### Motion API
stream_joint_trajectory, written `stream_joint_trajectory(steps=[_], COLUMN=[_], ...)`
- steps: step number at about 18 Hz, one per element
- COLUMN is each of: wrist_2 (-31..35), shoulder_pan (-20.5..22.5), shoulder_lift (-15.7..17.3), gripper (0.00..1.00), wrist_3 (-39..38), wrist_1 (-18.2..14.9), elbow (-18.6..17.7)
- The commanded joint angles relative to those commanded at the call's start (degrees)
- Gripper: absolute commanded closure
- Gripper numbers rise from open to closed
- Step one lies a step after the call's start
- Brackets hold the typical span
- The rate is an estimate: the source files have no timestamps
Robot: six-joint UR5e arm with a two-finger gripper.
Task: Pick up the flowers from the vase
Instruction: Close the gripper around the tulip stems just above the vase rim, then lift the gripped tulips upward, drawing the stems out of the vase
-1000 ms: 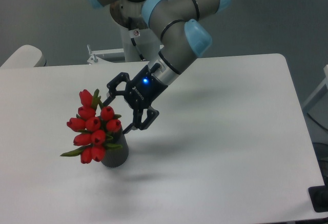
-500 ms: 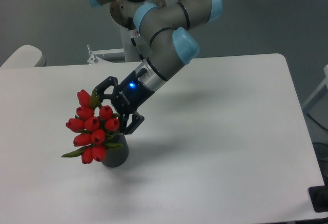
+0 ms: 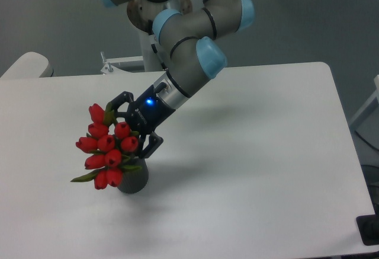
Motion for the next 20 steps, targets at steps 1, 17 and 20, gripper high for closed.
stream_joint_trajectory(steps=[1, 17, 20], wrist_2=[0.0, 0.1, 0.1], shoulder_pan=[0.0, 0.4, 0.7], shoulder_lift=[0.0, 0.0, 0.1], gripper=[0.01, 0.66, 0.67], wrist_3=[-0.6, -1.3, -1.3], wrist_1=[0.0, 1.1, 1.1], elbow=[0.2, 0.8, 0.9])
